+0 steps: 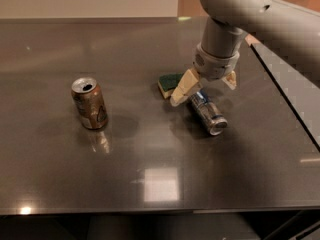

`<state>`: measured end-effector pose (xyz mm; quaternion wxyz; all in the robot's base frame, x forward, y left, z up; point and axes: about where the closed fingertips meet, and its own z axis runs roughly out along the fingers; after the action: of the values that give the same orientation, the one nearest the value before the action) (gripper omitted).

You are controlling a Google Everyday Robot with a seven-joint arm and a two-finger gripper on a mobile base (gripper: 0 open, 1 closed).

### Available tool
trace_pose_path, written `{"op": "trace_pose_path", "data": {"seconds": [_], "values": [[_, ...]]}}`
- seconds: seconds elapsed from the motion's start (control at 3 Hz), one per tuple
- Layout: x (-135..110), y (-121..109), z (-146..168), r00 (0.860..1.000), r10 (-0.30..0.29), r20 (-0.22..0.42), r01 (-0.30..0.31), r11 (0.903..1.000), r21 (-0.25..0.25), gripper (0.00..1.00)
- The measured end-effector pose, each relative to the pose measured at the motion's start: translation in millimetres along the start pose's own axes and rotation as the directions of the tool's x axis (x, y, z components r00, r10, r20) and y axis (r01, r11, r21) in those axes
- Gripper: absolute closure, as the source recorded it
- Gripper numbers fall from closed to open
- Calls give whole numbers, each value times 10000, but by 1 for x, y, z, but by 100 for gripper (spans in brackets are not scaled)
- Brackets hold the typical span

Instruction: Place redbull can upright

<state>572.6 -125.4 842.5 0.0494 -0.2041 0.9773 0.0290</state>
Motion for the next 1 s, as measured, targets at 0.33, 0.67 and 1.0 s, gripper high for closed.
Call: {"op": "trace_pose_path", "data": {"seconds": [0.33, 0.67, 1.0], "values": [[-2, 2, 5, 9998, -107, -165, 107, 9999, 24, 19], [-3, 2, 7, 9995, -193, -256, 194, 9998, 40, 41], [-4, 2, 6, 9992, -330, -236, 331, 9994, 71, 65]]}}
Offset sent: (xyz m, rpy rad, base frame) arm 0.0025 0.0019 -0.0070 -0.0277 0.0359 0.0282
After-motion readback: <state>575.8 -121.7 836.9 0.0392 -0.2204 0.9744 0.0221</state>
